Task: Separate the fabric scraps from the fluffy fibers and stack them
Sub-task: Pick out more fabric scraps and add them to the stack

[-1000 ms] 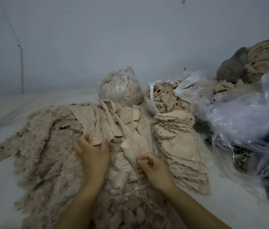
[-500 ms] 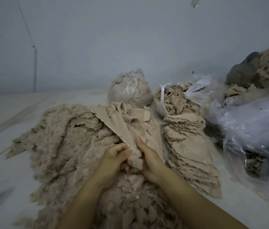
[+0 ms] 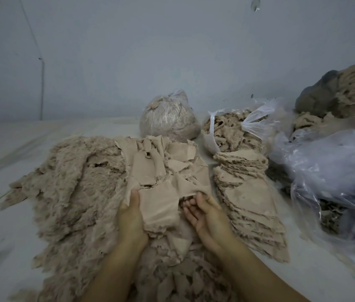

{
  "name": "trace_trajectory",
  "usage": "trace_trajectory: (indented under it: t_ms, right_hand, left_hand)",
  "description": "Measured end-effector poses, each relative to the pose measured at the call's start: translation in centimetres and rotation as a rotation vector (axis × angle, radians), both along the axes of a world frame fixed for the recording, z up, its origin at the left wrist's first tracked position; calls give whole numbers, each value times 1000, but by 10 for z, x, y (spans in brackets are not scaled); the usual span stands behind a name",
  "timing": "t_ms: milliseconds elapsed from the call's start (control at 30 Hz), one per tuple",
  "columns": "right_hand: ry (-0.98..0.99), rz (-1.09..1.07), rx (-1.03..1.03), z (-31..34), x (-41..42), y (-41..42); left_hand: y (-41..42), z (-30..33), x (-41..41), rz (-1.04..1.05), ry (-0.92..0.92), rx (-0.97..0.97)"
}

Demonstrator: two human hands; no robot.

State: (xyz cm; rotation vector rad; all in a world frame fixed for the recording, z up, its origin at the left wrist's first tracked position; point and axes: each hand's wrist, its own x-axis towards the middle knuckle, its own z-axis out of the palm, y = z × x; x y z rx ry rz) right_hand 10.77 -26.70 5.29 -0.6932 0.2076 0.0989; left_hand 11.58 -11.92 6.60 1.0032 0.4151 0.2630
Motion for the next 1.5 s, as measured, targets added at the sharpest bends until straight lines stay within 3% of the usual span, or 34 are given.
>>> trace_trajectory:
  t_ms: [100, 233, 300, 400, 567, 633, 767, 833, 967, 1267, 1367, 1433, 1500]
  right_hand:
    - [92, 118, -32, 2, 1, -5]
    - [196, 407, -316, -4, -8, 7]
    - [159, 468, -278, -3, -13, 18]
    - [92, 312, -36, -1, -13, 26]
    - [81, 6, -96, -5, -4, 23]
    - [55, 33, -85, -5, -7, 22]
    - [-41, 295, -80, 5, -9, 19]
    - [-36, 236, -119, 7, -5, 21]
    - [-18, 24, -184, 1, -2, 25]
    - [-44, 10, -269, -3, -19, 21]
    - [-2, -13, -305, -9, -19, 7]
    - [-8, 2, -360, -15, -21, -7]
    - [-69, 130, -442, -13, -25, -7]
  left_hand:
    - [-6, -7, -3, -66, 1, 99]
    - [-14, -10, -7, -128, -15, 129]
    - [-18, -12, -11, -168, -31, 109]
    - [-20, -14, -14, -160, -50, 98]
    - [-16, -13, -9, -16, -54, 79]
    - [-17, -12, -10, -23, -73, 138]
    - [-21, -13, -15, -167, -121, 325]
    - [-20, -13, -16, -170, -132, 320]
    - [-15, -9, -7, -38, -69, 116]
    - [-12, -14, 5, -19, -47, 184]
    - [8, -7, 12, 79, 3, 138]
    - [28, 2, 18, 147, 23, 210]
    - [29, 13, 21, 30, 39, 421]
